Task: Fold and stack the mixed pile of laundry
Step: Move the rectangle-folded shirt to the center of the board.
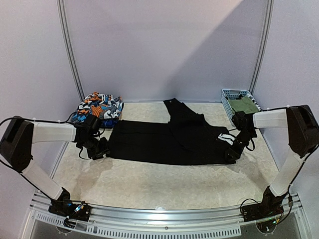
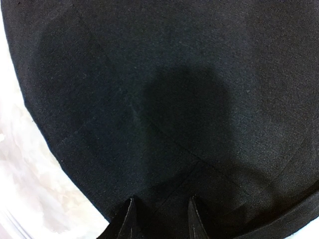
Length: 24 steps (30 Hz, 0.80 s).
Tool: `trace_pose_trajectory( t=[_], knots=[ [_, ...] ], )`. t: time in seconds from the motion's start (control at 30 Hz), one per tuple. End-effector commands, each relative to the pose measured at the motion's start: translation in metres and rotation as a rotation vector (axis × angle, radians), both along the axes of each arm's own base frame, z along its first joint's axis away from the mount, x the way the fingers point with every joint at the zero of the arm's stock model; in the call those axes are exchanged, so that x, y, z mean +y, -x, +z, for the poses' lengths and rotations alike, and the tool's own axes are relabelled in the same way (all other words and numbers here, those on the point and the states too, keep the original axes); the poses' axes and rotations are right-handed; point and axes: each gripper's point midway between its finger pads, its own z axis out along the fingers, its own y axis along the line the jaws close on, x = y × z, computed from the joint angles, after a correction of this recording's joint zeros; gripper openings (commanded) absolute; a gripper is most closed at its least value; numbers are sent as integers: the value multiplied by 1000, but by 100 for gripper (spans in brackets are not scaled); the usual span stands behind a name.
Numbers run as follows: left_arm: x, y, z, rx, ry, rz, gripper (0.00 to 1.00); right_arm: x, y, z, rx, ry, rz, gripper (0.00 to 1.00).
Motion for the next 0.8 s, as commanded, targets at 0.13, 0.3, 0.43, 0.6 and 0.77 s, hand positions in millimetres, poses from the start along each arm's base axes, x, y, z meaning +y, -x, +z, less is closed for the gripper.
trace_pose_trajectory(
  t=[0.13,0.3,0.43,0.6,0.77],
  knots=[
    [-10,-11,-19,31,85,-18,40,-19,10,-30,40,103,7,36],
    [-6,-7,-22,44,63,-21,21,-20,12,-30,44,107,15,36],
    [-1,4,-17,54,47,-25,3,-20,15,-29,53,109,20,36],
    [3,29,-6,65,52,-24,0,-23,30,-28,83,130,47,33],
    [6,60,3,85,50,-37,0,-21,60,-24,134,141,117,32]
  ],
)
